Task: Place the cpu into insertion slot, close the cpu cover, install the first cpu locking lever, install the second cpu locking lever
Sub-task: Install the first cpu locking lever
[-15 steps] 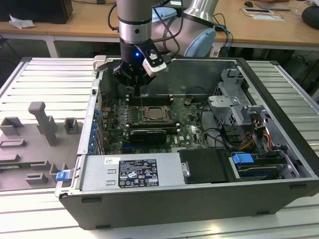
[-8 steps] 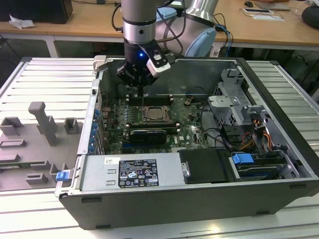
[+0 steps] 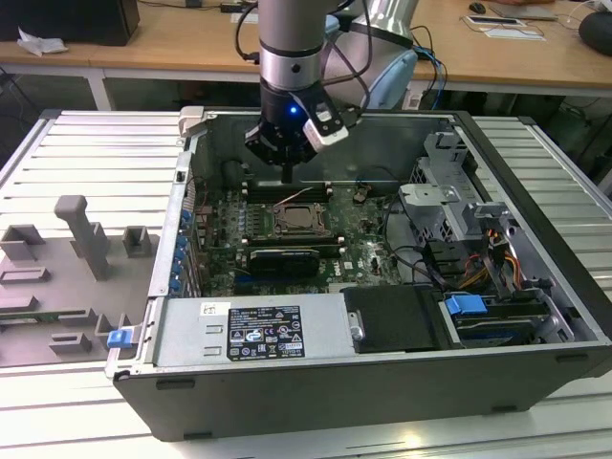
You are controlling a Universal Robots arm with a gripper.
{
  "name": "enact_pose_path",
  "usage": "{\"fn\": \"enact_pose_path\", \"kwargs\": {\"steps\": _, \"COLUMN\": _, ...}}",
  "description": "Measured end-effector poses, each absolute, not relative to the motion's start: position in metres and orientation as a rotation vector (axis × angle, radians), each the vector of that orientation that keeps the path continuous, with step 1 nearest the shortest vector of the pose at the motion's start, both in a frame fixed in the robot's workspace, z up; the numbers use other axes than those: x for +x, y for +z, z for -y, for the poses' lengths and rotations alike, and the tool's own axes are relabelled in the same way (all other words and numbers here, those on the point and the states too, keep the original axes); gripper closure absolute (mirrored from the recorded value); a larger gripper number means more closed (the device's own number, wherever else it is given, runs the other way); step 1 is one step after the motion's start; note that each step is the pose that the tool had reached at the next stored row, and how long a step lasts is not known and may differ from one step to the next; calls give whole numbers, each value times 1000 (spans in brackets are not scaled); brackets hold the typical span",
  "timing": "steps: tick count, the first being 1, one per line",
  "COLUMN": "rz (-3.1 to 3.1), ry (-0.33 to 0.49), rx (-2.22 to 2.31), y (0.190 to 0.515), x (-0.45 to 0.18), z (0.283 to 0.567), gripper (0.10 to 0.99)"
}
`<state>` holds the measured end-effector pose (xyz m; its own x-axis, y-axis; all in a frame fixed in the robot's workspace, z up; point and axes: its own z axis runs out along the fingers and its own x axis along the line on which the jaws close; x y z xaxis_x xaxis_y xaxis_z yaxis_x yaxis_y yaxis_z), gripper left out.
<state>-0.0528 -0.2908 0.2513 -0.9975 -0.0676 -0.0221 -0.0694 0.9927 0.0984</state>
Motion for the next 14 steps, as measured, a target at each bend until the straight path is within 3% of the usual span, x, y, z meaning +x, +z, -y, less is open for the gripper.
{"fn": "enact_pose_path", "kwargs": {"steps": 14, "rz": -3118, "ry": 147, "rx": -114, "y": 229, "x": -34, "z": 289, "gripper": 976}}
